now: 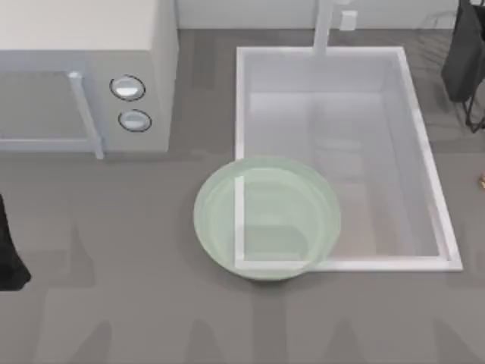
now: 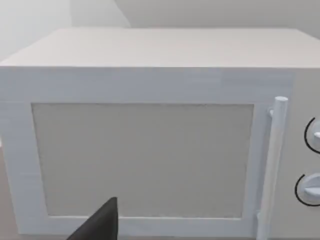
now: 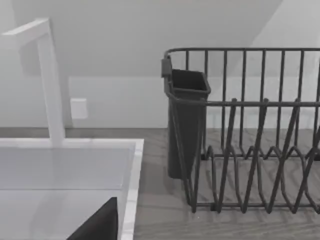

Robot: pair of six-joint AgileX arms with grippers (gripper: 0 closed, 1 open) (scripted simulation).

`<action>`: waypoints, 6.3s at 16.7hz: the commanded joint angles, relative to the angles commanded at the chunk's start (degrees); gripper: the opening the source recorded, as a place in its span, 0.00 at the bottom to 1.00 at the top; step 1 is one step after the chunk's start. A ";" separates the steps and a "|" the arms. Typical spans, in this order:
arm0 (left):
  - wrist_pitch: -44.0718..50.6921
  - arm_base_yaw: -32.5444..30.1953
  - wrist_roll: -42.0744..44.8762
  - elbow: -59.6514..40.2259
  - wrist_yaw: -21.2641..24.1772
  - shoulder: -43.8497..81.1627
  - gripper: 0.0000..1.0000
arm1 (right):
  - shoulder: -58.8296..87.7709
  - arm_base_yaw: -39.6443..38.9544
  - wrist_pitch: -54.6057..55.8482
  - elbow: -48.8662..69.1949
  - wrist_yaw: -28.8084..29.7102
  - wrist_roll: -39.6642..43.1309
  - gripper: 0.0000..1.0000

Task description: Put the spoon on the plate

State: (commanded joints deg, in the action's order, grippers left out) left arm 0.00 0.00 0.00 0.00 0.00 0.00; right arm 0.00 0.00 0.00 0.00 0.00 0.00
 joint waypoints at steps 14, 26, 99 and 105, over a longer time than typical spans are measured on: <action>0.00 0.00 0.00 0.00 0.00 0.00 1.00 | 44.70 0.41 -26.20 34.59 -0.12 -2.88 1.00; 0.00 0.00 0.00 0.00 0.00 0.00 1.00 | 102.64 1.15 -59.10 77.02 -0.23 -6.71 1.00; 0.00 0.00 0.00 0.00 0.00 0.00 1.00 | 119.10 -18.98 -69.42 99.88 1.85 -46.63 0.00; 0.00 0.00 0.00 0.00 0.00 0.00 1.00 | 128.81 -31.41 -74.59 109.92 1.74 -87.82 0.00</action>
State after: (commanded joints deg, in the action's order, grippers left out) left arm 0.00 0.00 0.00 0.00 0.00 0.00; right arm 128.81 -31.41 -74.59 109.92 1.74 -87.82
